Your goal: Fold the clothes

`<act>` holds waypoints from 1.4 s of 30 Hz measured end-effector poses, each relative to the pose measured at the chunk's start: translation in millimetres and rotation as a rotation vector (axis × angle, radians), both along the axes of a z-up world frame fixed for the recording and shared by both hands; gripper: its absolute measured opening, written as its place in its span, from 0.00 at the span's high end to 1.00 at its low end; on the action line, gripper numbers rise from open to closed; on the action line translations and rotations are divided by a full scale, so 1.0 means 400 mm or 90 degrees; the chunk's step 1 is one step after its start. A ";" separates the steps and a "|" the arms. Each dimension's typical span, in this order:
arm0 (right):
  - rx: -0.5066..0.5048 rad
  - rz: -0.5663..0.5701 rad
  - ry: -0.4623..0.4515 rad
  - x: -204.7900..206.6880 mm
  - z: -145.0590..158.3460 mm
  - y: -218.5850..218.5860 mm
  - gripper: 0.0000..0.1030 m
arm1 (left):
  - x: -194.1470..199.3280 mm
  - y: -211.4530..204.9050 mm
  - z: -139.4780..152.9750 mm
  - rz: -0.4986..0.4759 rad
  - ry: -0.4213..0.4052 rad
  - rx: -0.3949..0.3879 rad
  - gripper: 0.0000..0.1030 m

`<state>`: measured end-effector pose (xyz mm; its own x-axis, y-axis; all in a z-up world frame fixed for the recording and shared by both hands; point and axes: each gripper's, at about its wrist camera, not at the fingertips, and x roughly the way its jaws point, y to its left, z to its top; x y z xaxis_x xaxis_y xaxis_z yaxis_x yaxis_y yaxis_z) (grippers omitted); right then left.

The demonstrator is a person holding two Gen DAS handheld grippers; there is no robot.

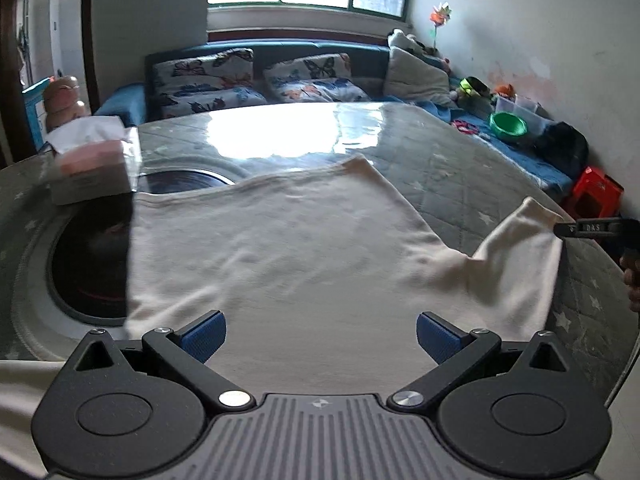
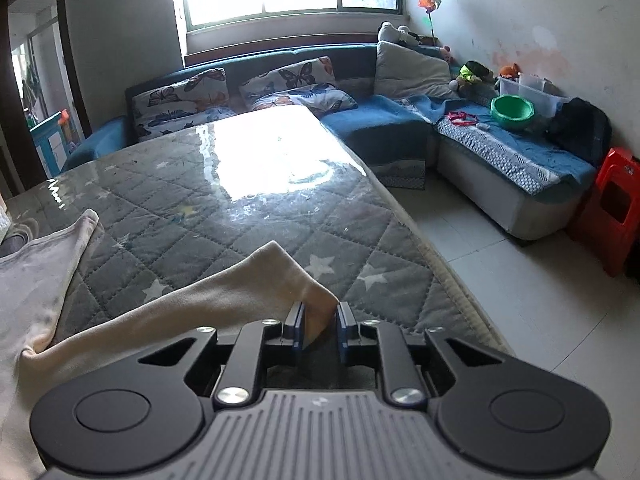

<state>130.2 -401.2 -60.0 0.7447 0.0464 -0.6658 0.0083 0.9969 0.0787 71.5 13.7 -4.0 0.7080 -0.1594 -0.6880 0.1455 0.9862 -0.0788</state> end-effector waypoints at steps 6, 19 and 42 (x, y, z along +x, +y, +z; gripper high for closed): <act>0.014 -0.001 -0.007 -0.004 -0.004 -0.005 0.85 | 0.006 -0.052 -0.008 -0.006 0.014 0.026 0.00; 0.074 0.002 -0.035 -0.023 0.011 -0.019 0.95 | 0.018 -0.150 -0.045 -0.046 0.043 0.070 0.00; 0.123 0.156 -0.171 -0.152 0.305 0.115 0.96 | -0.004 -0.067 -0.018 -0.007 0.030 0.040 0.00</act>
